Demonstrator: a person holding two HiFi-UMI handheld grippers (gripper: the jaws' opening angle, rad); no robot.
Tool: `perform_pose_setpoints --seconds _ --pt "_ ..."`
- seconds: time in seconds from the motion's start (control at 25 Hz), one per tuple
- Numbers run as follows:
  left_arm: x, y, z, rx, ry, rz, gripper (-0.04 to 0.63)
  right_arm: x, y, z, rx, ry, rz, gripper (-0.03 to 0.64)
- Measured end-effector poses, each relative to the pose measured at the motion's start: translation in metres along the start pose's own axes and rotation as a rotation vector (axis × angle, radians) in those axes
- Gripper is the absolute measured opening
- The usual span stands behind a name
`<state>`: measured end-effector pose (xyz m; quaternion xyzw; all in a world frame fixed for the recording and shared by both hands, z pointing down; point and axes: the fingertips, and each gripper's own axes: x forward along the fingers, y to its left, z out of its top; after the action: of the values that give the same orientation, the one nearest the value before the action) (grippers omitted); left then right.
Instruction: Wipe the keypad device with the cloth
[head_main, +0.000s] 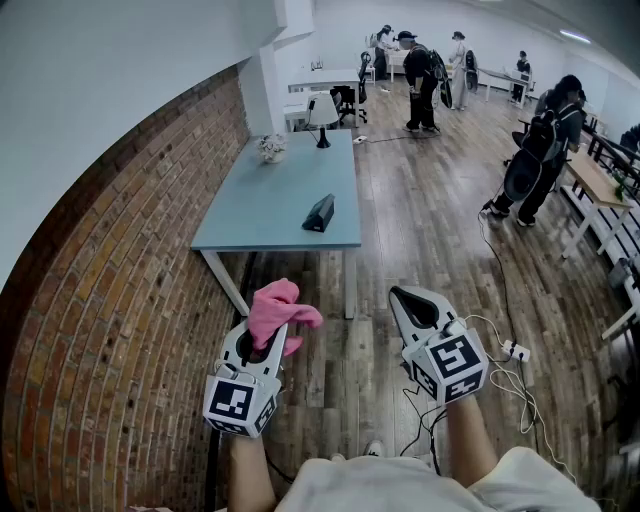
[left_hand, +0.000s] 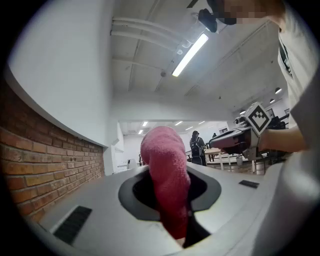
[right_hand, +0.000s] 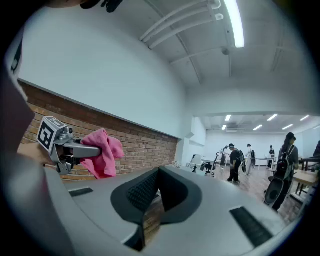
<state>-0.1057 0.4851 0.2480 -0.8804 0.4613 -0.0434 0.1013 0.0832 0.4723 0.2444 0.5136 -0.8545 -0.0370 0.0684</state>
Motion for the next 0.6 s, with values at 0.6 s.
perform_pose_setpoints --seconds 0.6 --pt "0.024 -0.006 -0.025 -0.02 0.046 0.015 0.127 0.009 -0.026 -0.008 0.055 -0.057 -0.005 0.002"
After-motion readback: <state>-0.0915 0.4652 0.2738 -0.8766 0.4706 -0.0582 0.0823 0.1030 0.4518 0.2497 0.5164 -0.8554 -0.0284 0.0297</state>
